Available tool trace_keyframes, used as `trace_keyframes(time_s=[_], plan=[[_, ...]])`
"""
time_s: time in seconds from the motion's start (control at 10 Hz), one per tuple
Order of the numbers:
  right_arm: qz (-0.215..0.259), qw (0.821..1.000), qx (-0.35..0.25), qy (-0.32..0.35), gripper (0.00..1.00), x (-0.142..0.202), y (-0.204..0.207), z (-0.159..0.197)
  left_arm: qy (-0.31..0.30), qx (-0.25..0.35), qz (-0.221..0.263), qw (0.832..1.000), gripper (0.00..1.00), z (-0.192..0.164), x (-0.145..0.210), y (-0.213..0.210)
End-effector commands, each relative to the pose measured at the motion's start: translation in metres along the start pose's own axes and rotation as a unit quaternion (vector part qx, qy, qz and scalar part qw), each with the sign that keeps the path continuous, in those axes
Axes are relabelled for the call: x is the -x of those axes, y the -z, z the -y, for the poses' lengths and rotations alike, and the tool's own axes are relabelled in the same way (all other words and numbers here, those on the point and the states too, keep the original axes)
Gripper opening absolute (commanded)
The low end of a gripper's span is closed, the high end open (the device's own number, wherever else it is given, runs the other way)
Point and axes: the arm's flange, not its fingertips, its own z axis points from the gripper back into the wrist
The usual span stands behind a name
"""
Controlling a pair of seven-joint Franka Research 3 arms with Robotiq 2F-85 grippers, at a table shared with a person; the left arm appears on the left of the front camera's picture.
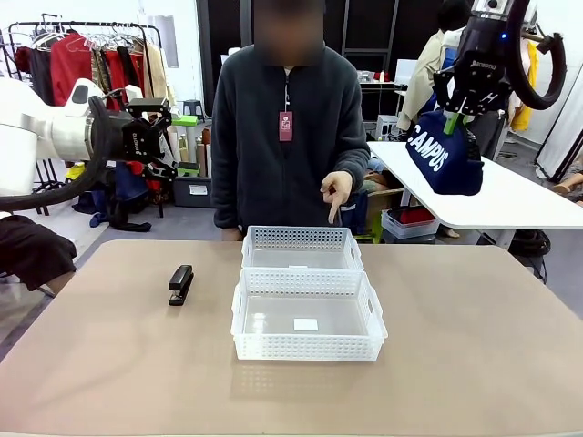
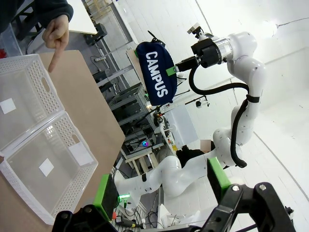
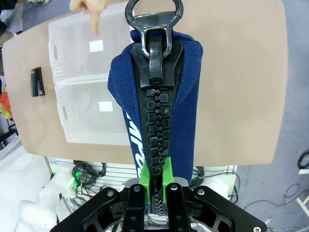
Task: Distribute items into two baskets.
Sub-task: Move the picked Pencil pouch towards the Organizing basket indicated by the person, stopping as directed.
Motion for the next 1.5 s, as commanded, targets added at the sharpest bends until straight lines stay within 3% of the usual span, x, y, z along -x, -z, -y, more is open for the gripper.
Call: trace_keyframes(time_s=[0.0, 0.9, 1.0, 1.1, 1.2, 1.4], plan=[[0.003, 1.000, -0.001, 0.000, 0.00, 0.003, -0.004, 0.000, 0.002, 0.000, 0.001, 1.000, 1.00, 0.002, 0.000, -0.001], [0.000, 1.000, 0.000, 0.000, 0.00, 0.000, 0.000, 0.000, 0.002, 0.000, 0.001, 1.000, 1.00, 0.002, 0.000, -0.001], [-0.002, 0.999, -0.001, -0.047, 0.00, -0.011, 0.001, -0.006, 0.002, 0.000, 0.001, 1.000, 1.00, 0.002, 0.000, -0.001], [0.028, 0.994, 0.013, -0.100, 0.00, -0.029, 0.001, -0.012, 0.002, 0.000, 0.001, 1.000, 1.00, 0.002, 0.000, -0.001], [0.020, 0.989, 0.017, -0.146, 0.00, -0.040, 0.001, -0.019, 0.002, 0.000, 0.001, 1.000, 1.00, 0.002, 0.000, -0.001], [0.040, 0.969, 0.046, -0.240, 0.00, -0.053, -0.001, -0.039, 0.002, 0.000, 0.001, 1.000, 1.00, 0.002, 0.000, -0.001]])
